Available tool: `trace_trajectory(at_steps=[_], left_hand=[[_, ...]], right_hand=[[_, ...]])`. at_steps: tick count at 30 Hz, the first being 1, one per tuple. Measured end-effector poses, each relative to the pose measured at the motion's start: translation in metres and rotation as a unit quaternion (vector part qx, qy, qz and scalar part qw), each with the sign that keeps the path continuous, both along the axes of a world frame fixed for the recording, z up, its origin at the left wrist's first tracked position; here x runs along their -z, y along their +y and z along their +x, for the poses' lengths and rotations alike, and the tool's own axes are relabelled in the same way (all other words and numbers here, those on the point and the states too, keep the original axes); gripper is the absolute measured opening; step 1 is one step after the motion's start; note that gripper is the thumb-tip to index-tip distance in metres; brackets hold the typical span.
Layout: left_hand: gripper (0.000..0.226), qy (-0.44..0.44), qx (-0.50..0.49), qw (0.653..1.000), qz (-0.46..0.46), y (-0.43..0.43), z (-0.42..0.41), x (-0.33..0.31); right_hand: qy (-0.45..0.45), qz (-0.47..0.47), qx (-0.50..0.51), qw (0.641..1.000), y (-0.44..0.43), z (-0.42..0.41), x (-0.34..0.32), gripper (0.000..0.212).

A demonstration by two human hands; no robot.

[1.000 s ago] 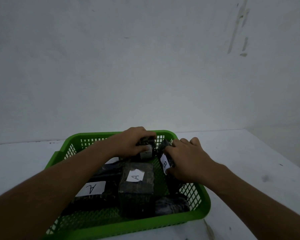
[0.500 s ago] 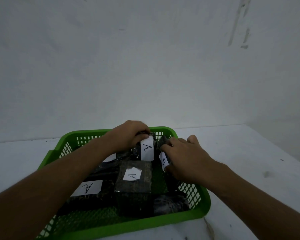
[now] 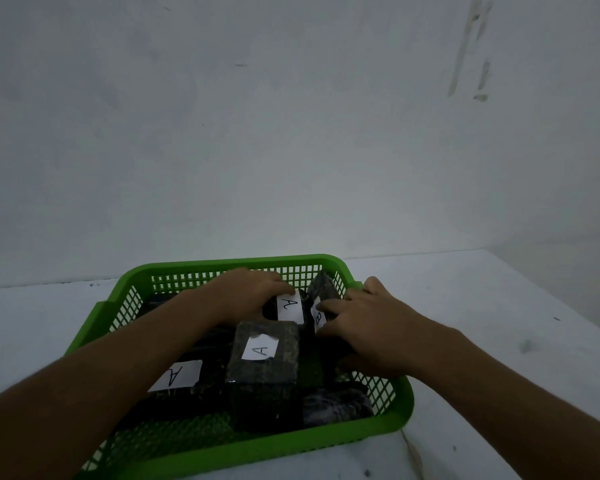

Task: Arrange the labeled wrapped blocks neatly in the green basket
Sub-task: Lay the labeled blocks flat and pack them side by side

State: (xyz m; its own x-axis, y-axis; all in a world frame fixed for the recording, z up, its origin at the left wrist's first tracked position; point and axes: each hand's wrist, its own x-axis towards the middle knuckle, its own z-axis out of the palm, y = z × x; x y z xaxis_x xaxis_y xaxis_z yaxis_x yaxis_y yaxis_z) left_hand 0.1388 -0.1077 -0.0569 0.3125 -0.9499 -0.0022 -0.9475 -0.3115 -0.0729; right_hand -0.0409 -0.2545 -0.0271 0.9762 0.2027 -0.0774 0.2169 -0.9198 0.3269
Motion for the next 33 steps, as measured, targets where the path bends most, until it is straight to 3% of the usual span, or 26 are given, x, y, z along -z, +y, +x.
trace_trajectory(at_steps=[3, 9, 14, 19, 25, 30, 33], left_hand=[[0.062, -0.026, 0.001, 0.999, 0.023, -0.001, -0.001, -0.001], [0.058, 0.012, -0.033, 0.999, 0.016, 0.002, -0.005, -0.006], [0.051, 0.070, -0.075, 0.995, -0.021, 0.009, -0.003, -0.005], [0.052, 0.082, -0.090, 0.992, -0.012, 0.009, -0.004, -0.005], [0.053, 0.075, -0.108, 0.991, 0.003, 0.011, -0.005, -0.007], [0.055, 0.148, -0.097, 0.984, -0.025, 0.014, -0.011, -0.016], [0.048, 0.178, -0.076, 0.981, -0.027, 0.017, -0.014, -0.018]], right_hand=[[-0.017, 0.010, -0.014, 1.000, 0.001, -0.004, 0.001, 0.045], [-0.045, 0.022, -0.030, 0.998, -0.002, -0.012, 0.000, 0.043], [-0.050, 0.084, 0.011, 0.995, -0.007, -0.022, 0.000, 0.060], [-0.104, 0.068, 0.015, 0.992, -0.007, -0.029, 0.007, 0.049], [-0.128, 0.127, 0.038, 0.983, -0.008, -0.035, -0.002, 0.055], [-0.126, 0.101, 0.021, 0.987, -0.001, -0.033, 0.013, 0.035], [-0.119, 0.061, 0.029, 0.991, -0.005, -0.026, 0.018, 0.040]])
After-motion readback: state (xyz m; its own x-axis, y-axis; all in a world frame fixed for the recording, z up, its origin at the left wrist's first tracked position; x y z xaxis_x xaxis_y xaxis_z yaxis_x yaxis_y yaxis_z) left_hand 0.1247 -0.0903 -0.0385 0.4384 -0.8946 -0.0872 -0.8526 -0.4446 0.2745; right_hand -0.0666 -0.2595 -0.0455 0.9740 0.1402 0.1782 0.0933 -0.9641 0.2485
